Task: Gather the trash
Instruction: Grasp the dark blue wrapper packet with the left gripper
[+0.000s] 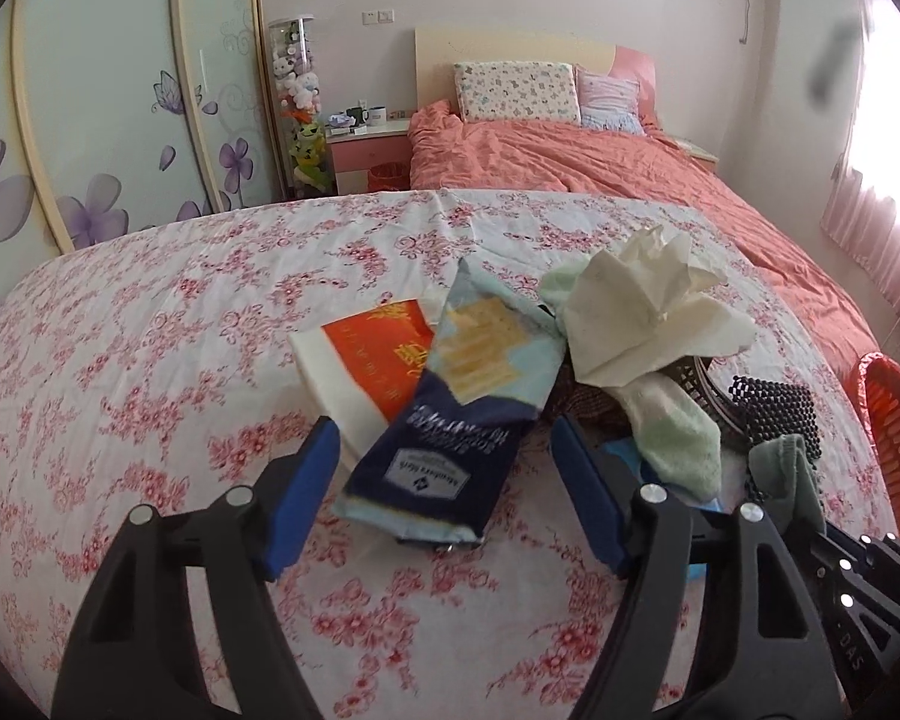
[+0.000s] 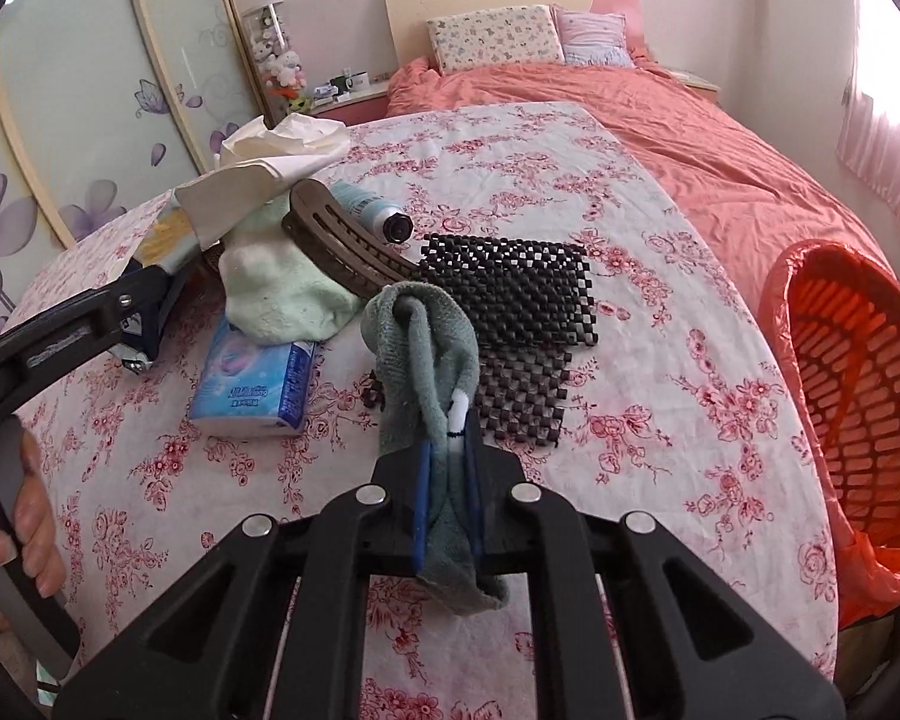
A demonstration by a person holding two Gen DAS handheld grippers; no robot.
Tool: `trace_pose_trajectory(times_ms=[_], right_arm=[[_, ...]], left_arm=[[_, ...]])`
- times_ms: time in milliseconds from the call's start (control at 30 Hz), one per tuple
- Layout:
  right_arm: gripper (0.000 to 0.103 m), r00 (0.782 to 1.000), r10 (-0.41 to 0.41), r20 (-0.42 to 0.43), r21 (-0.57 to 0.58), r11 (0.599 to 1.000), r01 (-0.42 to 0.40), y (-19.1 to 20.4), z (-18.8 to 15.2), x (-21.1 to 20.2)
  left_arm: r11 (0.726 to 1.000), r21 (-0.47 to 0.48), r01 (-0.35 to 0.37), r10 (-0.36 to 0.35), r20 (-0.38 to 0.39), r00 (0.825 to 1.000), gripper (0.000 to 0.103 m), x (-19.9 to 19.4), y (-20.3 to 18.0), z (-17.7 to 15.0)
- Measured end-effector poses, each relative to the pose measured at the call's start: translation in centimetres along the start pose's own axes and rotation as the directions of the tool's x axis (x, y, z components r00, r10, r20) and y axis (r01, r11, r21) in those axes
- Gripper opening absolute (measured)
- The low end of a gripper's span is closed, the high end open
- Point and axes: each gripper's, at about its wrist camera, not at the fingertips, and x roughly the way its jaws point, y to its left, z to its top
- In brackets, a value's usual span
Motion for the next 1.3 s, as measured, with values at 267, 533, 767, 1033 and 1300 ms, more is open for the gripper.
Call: trace_pose_trajectory(times_ms=[267, 533, 767, 1033, 1300], right_arm=[[0.01, 1.0, 0.015, -0.002, 0.011, 1.0, -0.014, -0.3, -0.2, -0.1], [0.01, 1.0, 0.023, -0.001, 0.019, 1.0, -0.023, -0.5, -0.2, 0.0], [0.01, 1.0, 0.029, -0.001, 0.023, 0.999, -0.029, -0.7, -0.3, 0.0], [0.01, 0.999, 0.046, 0.022, 0.024, 0.999, -0.046, -0.9, -0.4, -1.0], [0.01, 0.996, 0.048, 0.081, 0.028, 0.998, -0.05, -1.3, 0.3, -3.6]], left_arm=[[0.997, 0.055, -0.048, 0.049, -0.025, 0.998, 0.065, 2.0, -0.9, 0.6], [0.999, 0.03, 0.022, -0.021, -0.03, 0.999, 0.045, 2.2, 0.0, 0.8], [0.996, -0.049, 0.079, -0.083, -0.071, 0.994, 0.045, 3.0, 1.5, -0.1], [0.992, -0.039, 0.119, -0.121, -0.045, 0.992, 0.036, 1.5, 1.7, -0.2], [0.992, -0.028, 0.12, -0.121, -0.038, 0.992, 0.034, -0.7, 1.2, -0.2]])
